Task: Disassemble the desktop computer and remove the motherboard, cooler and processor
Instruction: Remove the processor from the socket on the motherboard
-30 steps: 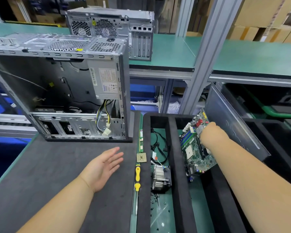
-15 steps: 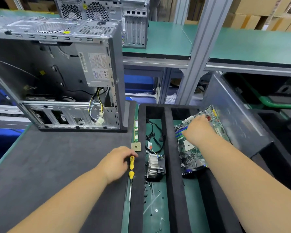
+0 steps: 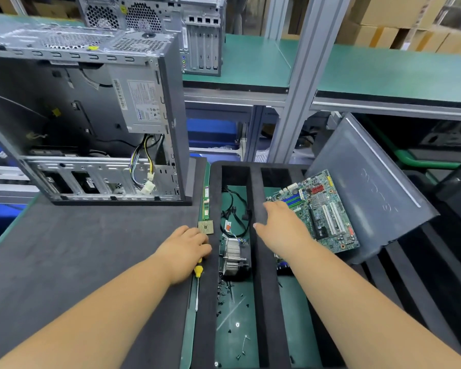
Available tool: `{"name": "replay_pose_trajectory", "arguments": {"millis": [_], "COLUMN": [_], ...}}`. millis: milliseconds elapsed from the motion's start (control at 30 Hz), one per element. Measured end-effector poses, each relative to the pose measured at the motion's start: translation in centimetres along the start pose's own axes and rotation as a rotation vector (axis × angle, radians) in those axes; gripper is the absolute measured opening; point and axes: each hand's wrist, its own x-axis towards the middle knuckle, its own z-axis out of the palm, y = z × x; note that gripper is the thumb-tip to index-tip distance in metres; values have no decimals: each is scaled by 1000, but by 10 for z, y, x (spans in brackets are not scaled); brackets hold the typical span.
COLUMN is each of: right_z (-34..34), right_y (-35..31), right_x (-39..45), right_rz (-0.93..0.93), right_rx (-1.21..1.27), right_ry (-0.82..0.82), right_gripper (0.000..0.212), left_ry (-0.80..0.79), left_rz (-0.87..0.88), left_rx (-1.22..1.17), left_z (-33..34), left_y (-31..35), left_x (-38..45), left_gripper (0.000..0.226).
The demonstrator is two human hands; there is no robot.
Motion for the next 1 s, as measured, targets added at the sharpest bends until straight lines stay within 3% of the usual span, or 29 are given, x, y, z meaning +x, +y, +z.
{"name": "replay_pose_trajectory", "arguments": {"millis": [233, 367, 600, 767, 1000], "right_z": [7, 13, 30, 52, 128], "right_y": [-3, -11, -52, -116, -232], "right_x": [-13, -23, -49, -75, -120], "right_rz": [-47, -86, -138, -134, -171], "right_rx": [70, 140, 391, 619, 660], "right_ry": [-39, -49, -21, 21, -127], "right_gripper": [50, 37, 14, 37, 9], "left_ry": [-38, 48, 292, 288, 334], "left_rz": [-7, -65, -433, -645, -902], "left_rx": [93, 94, -356, -625, -916], "left_z": [-4, -15, -29, -16, 22], "left_y": [3, 1, 0, -11, -38], "left_x": [-8, -18, -75, -158, -304], "left_gripper": [43, 51, 18, 16, 13]}}
